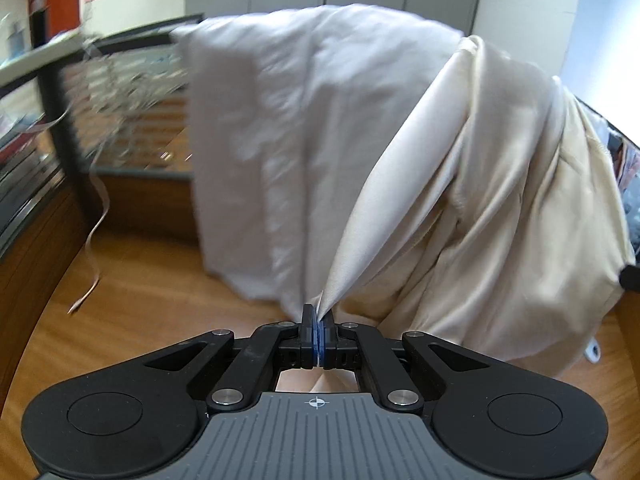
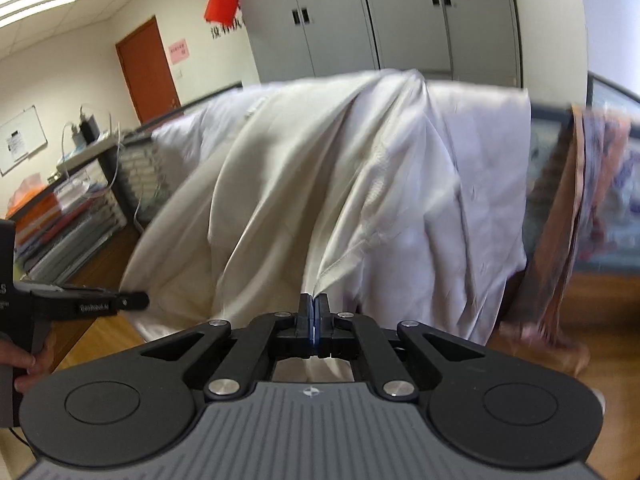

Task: Fold clothes
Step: 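Pull the cream shirt off the pile with the left gripper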

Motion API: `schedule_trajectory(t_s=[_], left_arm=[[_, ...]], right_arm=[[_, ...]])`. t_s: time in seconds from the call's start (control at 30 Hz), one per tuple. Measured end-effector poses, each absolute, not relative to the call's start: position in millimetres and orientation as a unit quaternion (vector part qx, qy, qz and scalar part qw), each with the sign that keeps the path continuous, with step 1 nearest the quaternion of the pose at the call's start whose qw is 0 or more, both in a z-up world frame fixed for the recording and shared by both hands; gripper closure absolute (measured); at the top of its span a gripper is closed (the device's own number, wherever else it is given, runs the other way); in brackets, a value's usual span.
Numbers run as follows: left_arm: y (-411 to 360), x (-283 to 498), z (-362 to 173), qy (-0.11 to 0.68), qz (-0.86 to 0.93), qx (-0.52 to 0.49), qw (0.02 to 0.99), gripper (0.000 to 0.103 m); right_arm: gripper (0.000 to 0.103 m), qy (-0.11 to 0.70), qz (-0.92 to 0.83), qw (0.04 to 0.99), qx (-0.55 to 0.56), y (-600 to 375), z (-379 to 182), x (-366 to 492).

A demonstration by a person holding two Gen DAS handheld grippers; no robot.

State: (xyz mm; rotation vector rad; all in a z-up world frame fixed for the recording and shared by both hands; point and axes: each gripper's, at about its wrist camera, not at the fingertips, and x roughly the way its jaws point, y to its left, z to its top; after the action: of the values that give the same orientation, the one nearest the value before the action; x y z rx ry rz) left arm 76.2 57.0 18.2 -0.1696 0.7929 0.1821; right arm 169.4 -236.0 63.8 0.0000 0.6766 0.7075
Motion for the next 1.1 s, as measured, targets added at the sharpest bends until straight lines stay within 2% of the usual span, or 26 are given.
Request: schedule_trajectory(t_s=[0.3,0.47,0.67,0.7,0.73,0.8,1.1], left_arm=[[102,22,4,0.406,0.136,-0.089,0.899,0.100],[120,1,-5,0.423,0.147,-0.105,0.888,0.100],[152,-15,-22,0.443,0.176,-0.137,0.869,0.100],[156,-17,-24,0.446,0.181,-0.138,0.866,0.100],[161,-20,-26,0.449,0.185,-0.141,0.862,0.100],[170,-25,-30,0.458,0.195,-0.147,0.855,0.100],[187,-56,-56,0.494,0.232,-0.142,0.826,0.099]], right_arm=[[0.102,0.391,0.322,0.862,-0.012,-226,20,102],[0.102,0.392,0.315,0.864,-0.025,-217,14,92],[0.097,0.384,0.299,0.872,-0.044,-200,17,99],[0.091,0.383,0.296,0.874,-0.047,-198,18,101],[0.077,0.381,0.294,0.875,-0.050,-196,19,103],[0.062,0.373,0.289,0.880,-0.056,-194,21,107],[0.042,0.360,0.271,0.890,-0.073,-193,27,128]])
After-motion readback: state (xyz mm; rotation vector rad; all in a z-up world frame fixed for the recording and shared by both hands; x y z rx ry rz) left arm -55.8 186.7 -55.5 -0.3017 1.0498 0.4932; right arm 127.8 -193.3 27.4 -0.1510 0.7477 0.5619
